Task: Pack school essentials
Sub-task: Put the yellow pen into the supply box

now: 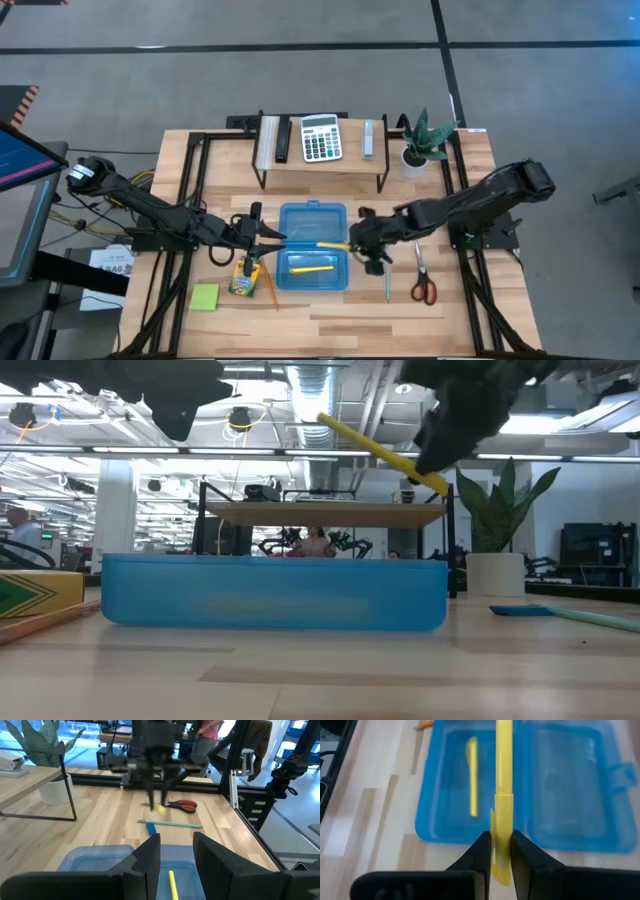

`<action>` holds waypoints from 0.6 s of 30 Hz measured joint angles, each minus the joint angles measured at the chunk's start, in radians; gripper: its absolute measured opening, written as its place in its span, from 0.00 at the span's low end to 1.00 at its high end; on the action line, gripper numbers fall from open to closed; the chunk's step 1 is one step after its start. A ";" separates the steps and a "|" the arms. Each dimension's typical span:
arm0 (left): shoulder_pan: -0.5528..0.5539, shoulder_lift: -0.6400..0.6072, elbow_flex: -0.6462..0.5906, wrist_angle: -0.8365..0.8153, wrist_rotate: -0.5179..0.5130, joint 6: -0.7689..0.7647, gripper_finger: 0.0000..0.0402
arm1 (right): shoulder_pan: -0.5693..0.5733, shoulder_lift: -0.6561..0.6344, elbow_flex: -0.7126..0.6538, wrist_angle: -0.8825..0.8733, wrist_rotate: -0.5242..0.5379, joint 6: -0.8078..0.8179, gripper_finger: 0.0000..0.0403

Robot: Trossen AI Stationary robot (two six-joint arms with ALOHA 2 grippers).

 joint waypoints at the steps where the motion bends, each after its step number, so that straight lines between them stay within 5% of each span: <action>1: 0.000 0.000 0.000 0.000 0.000 0.000 0.25 | 0.005 0.031 0.021 -0.003 -0.002 0.000 0.15; 10: 0.000 0.000 0.000 -0.001 0.001 -0.010 0.25 | -0.005 0.323 0.226 -0.025 -0.077 0.004 0.15; 18: 0.000 0.000 0.000 -0.011 0.006 -0.012 0.25 | -0.024 0.409 0.326 -0.103 -0.077 0.002 0.22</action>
